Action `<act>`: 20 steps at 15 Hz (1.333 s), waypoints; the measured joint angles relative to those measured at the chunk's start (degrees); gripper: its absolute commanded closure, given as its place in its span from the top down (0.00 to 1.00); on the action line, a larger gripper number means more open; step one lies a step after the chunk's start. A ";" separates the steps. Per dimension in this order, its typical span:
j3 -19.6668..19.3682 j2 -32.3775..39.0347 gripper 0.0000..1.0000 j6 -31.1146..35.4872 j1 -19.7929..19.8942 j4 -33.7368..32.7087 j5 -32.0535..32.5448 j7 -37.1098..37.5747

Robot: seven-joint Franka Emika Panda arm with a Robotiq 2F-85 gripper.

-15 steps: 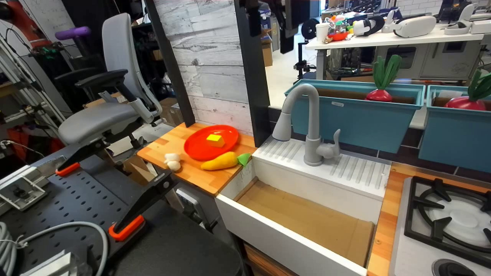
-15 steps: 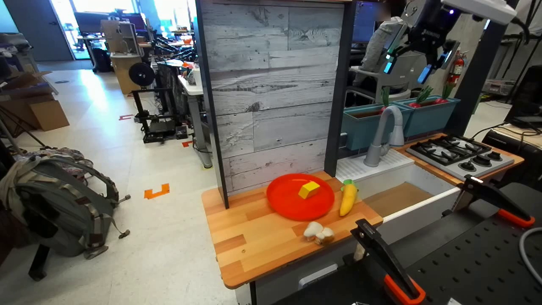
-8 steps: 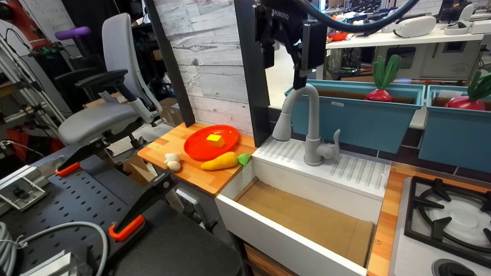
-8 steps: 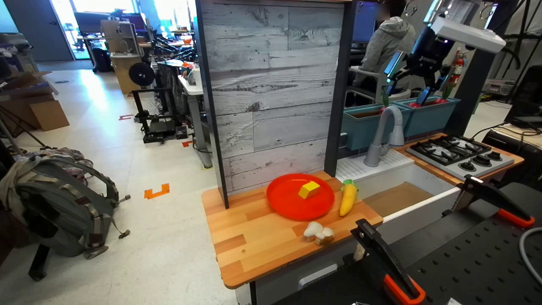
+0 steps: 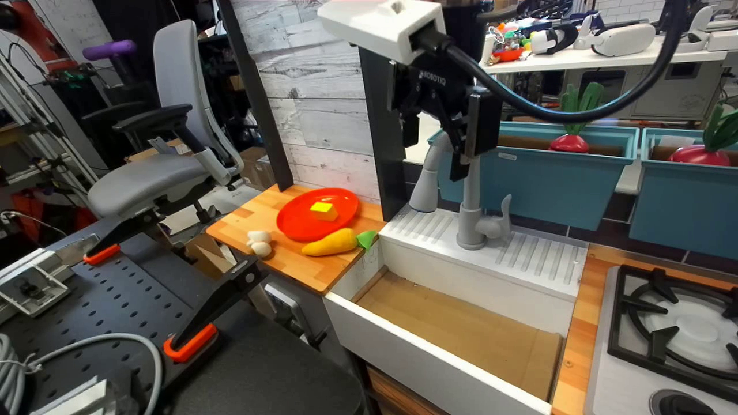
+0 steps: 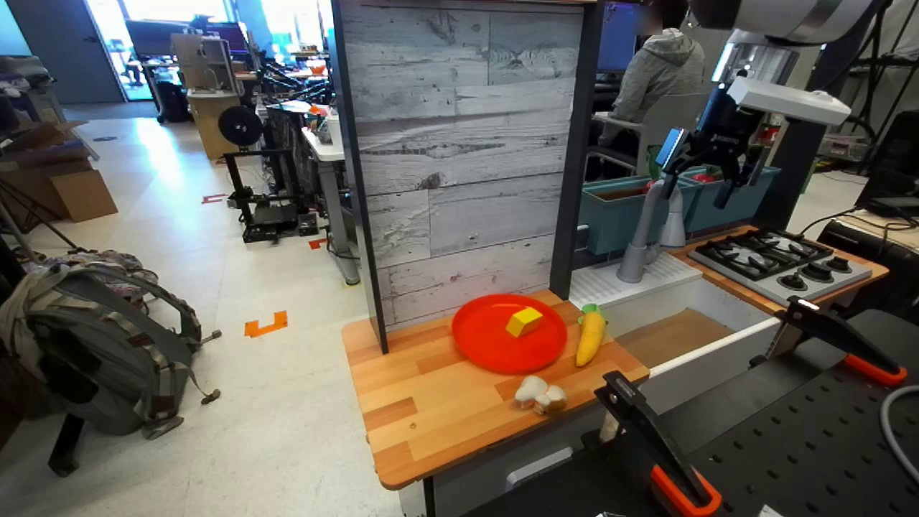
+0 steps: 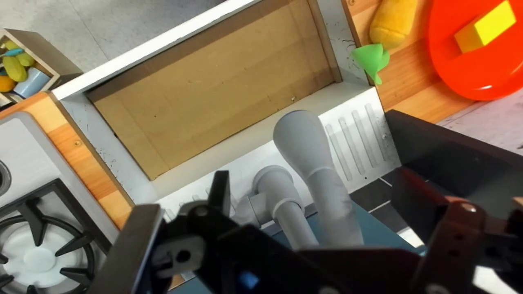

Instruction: Move the tap to the left

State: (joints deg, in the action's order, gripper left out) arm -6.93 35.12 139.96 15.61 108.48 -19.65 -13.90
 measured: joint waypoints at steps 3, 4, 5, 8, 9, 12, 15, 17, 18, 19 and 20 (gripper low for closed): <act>0.25 1.79 0.65 0.00 0.00 -1.04 1.08 0.02; 0.34 2.25 0.58 0.00 0.00 -1.37 1.50 0.05; 0.42 2.67 0.49 0.00 0.00 -1.70 1.87 0.13; 0.56 3.75 0.27 0.00 0.00 -2.60 2.65 0.39; 0.63 4.01 0.20 0.00 0.00 -2.82 2.67 0.39; 1.33 4.19 0.08 0.00 0.00 -3.15 2.69 0.39; 1.48 4.18 0.08 0.00 0.06 -3.15 2.69 0.39; 2.02 4.18 0.08 -0.18 0.38 -3.24 2.25 1.13; 2.51 4.18 0.08 -0.31 0.78 -3.32 1.93 1.71; 3.03 4.19 0.08 -0.59 1.29 -3.46 1.34 2.43; 3.61 4.26 0.08 -0.94 1.82 -3.63 0.65 3.09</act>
State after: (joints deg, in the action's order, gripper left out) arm -3.32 39.38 139.02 17.43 104.85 -19.00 -10.81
